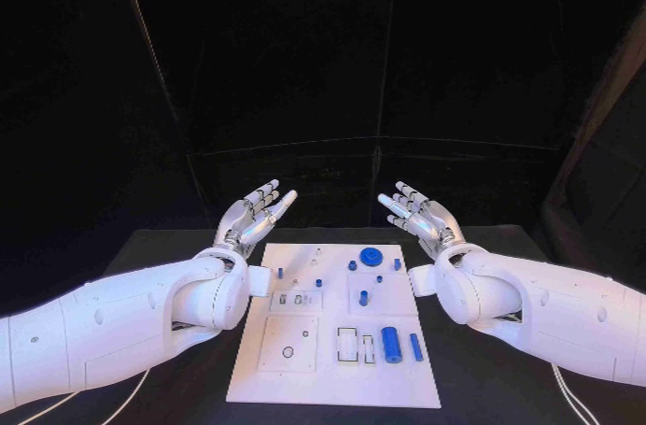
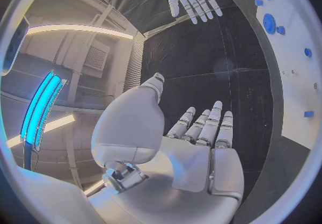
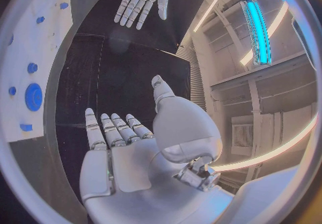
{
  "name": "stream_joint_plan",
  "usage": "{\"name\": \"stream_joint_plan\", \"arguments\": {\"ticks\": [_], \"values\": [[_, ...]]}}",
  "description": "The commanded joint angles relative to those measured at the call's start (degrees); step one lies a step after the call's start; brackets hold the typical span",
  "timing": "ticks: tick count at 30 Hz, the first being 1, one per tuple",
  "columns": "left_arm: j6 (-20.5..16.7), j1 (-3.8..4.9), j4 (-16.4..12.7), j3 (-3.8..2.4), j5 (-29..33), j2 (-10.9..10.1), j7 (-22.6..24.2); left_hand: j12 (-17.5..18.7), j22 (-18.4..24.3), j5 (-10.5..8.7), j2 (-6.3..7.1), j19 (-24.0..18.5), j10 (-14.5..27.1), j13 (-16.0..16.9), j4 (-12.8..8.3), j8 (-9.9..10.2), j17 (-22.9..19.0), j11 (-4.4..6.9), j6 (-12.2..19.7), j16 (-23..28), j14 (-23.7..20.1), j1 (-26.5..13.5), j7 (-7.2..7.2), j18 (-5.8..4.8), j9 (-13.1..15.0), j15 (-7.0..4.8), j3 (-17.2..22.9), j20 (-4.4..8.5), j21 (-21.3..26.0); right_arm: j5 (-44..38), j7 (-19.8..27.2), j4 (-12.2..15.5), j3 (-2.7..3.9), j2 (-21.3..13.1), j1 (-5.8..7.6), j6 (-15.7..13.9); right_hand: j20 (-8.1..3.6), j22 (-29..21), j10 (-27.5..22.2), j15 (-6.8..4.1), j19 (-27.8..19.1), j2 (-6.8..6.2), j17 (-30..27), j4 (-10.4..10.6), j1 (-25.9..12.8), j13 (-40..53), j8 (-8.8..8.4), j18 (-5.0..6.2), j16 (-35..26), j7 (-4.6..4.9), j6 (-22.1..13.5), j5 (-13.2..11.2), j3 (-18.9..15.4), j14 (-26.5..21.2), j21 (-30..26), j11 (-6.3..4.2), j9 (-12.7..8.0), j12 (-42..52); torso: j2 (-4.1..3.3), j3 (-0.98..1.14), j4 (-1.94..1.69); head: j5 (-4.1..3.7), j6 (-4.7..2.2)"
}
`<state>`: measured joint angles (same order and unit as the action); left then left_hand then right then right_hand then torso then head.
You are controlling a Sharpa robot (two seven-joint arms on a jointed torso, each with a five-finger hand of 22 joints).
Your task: Assemble the parts on the task board
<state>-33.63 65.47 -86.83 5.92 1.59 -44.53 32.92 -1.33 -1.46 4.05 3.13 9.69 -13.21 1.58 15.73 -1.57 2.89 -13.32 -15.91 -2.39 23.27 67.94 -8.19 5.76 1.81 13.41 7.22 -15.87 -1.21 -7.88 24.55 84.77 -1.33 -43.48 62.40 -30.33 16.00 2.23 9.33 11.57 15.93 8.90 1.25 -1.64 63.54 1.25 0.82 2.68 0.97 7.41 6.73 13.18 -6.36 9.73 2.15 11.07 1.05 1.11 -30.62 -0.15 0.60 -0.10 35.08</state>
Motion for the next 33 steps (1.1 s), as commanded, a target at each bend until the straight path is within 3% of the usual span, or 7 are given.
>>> {"name": "stream_joint_plan", "arguments": {"ticks": [1,6,11,15,17,23,33], "values": [[5.25,0.25,0.11,0.11,0.58,0.09,3.77,-0.33,-0.13,0.39,0.13,0.19,-0.44,0.11,0.87,-0.39,0.14,-0.68,-0.95,-0.43,1.14,2.59,-7.62,1.07,0.15,0.32,0.19,-0.87,-0.37,-7.12,-3.41,-0.81,-0.16,0.25,0.46,10.72,0.88,0.22,1.59,1.53,0.87,0.56,0.40,-0.73,3.45,0.24,0.39,0.95,0.83,6.80,1.50,0.77,-0.59,3.10,0.49,1.46,0.18,0.39,0.02,0.00,0.00,0.00,0.00],[5.25,0.25,0.11,0.11,0.58,0.09,3.77,-0.34,-0.16,0.39,0.04,0.26,-0.58,0.12,0.89,-0.39,0.19,-0.73,-1.05,-0.48,1.46,2.60,-7.67,1.09,0.16,0.35,0.15,-0.88,-0.41,-8.73,-4.25,-1.43,-0.32,0.41,0.76,13.28,0.67,1.64,10.66,2.40,9.26,0.59,1.45,-4.08,7.88,1.04,1.42,3.16,3.38,8.46,7.96,0.04,0.55,16.05,3.06,3.37,0.91,1.69,0.02,0.00,0.00,0.00,0.00],[5.86,0.29,0.56,0.11,1.16,-1.13,3.93,-0.77,-0.80,0.36,-0.73,3.38,-3.94,0.43,0.72,-0.73,1.14,-1.40,-3.47,-2.22,8.03,3.17,-8.27,0.86,0.39,0.76,0.00,-0.98,-1.50,-15.02,-1.11,-4.21,-0.28,-0.19,0.82,9.16,0.59,3.74,33.55,0.41,22.23,-0.29,2.65,-7.82,12.12,2.75,5.07,5.96,7.53,8.17,24.82,-0.79,1.64,36.54,8.14,2.48,2.73,6.38,0.14,-0.15,-0.05,-0.26,0.23],[6.19,0.29,0.52,0.11,1.17,-1.72,4.18,-3.72,-2.50,0.24,-1.80,12.51,-17.57,1.75,0.18,-2.04,2.51,-1.76,-10.31,-5.65,17.94,4.20,-8.56,1.22,1.06,0.23,-0.27,-1.02,-4.67,-18.79,-1.18,-5.39,-0.25,-0.46,0.86,8.41,0.41,4.24,40.74,-1.49,26.65,-0.51,2.52,-9.73,13.61,2.53,6.93,7.69,8.39,6.97,35.06,-1.38,2.01,43.14,10.37,0.89,3.29,7.58,0.19,-0.16,-0.10,-0.20,0.20],[6.38,0.29,0.42,0.11,1.17,-2.12,4.35,-6.31,-4.20,0.16,-2.33,21.87,-27.62,2.52,-0.37,-3.12,3.02,-0.84,-15.66,-7.45,22.07,4.91,-8.18,2.34,1.53,-0.95,-0.61,-0.87,-8.09,-21.13,-1.45,-5.91,-0.23,-0.56,0.91,8.25,0.07,4.39,43.00,-2.20,28.39,-0.48,2.52,-10.50,14.04,2.46,7.54,7.93,8.60,6.50,39.31,-1.54,2.17,45.70,11.22,0.26,3.41,7.75,0.16,-0.14,-0.14,-0.19,0.30],[7.63,0.30,-0.49,0.11,1.12,-3.82,4.58,-9.31,-6.15,0.06,-3.09,34.30,-38.28,2.38,-2.14,-5.78,4.58,1.70,-31.06,-11.34,33.80,6.41,-6.41,4.84,2.39,-4.41,-2.07,0.12,-13.70,-31.92,-3.85,-7.19,-0.15,-0.93,1.50,8.80,-2.02,4.90,48.42,-4.39,33.84,-0.16,2.53,-13.11,14.20,2.28,6.84,7.85,8.39,5.28,44.43,-1.62,2.54,53.04,13.98,-1.25,2.79,6.55,-0.60,-0.08,-0.21,-0.18,-0.03],[10.42,0.68,-4.70,0.09,-0.62,-7.07,3.54,-8.85,-6.22,0.06,-3.42,41.39,-44.05,2.35,-5.98,-5.55,8.30,3.57,-35.78,-12.68,42.71,9.54,-4.94,4.87,2.01,-6.92,-3.27,2.60,-15.72,-58.17,-15.21,-9.21,-0.08,0.38,5.34,13.12,-8.13,11.03,57.12,-9.43,45.54,-0.93,5.89,-14.90,15.26,2.35,5.47,7.68,11.94,3.20,50.13,-1.35,3.33,68.51,26.53,-4.48,2.77,4.36,-3.29,-0.44,-0.98,-1.06,-0.26]]}}
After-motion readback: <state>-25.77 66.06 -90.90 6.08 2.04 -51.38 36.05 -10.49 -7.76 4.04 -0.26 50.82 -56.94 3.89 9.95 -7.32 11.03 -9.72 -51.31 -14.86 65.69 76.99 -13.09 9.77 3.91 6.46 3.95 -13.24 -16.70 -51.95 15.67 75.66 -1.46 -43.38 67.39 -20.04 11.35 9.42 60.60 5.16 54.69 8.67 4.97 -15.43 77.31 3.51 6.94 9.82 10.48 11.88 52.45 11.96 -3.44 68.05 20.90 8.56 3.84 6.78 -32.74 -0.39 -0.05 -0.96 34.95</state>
